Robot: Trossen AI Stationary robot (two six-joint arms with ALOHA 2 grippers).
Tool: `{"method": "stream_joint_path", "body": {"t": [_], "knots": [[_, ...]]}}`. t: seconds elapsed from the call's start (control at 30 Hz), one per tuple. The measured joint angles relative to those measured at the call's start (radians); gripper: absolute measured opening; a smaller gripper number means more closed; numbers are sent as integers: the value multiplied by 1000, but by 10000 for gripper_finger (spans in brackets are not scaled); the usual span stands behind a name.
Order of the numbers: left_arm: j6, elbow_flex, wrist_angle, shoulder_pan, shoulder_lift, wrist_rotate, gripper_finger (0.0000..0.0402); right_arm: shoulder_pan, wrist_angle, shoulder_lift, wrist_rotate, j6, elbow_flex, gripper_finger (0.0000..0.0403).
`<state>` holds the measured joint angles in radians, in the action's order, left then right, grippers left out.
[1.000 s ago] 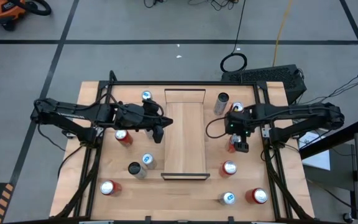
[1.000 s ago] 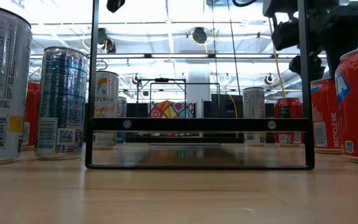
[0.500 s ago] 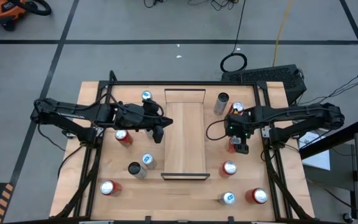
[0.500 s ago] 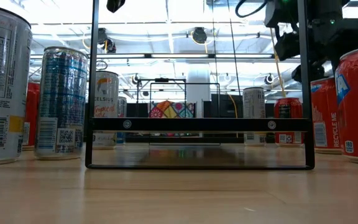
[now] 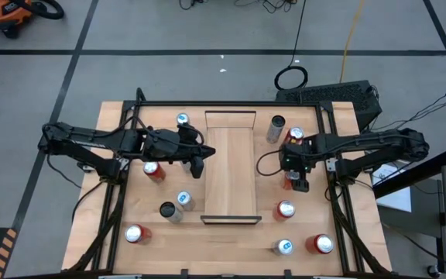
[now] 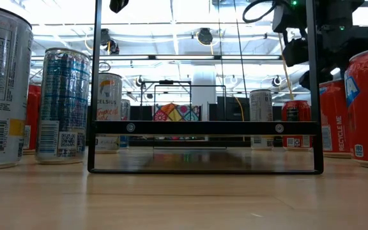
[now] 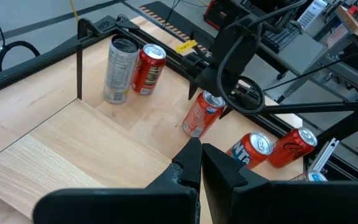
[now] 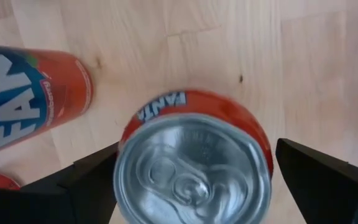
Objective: Place canned beverage on shelf
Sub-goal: Put the top right orange soda can on the shelf
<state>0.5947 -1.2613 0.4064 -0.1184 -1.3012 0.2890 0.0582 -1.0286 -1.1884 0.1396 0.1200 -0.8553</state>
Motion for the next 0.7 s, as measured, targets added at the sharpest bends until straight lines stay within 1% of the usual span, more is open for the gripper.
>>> {"method": "stream_joint_path", "body": {"t": [0.13, 0.4, 0.53, 0.6, 0.7], "knots": [[0, 0, 0, 0, 0, 0, 18, 0, 20, -17, 20, 1, 2, 378], [0, 0, 0, 0, 0, 0, 18, 0, 24, -70, 21, 28, 3, 377], [0, 0, 0, 0, 0, 0, 18, -1, 30, -73, 21, 45, 3, 376], [0, 0, 0, 0, 0, 0, 18, -1, 30, -72, 20, 54, 3, 367], [-3, 0, 0, 0, 0, 0, 18, -1, 25, -68, 21, 80, 3, 335]]}}
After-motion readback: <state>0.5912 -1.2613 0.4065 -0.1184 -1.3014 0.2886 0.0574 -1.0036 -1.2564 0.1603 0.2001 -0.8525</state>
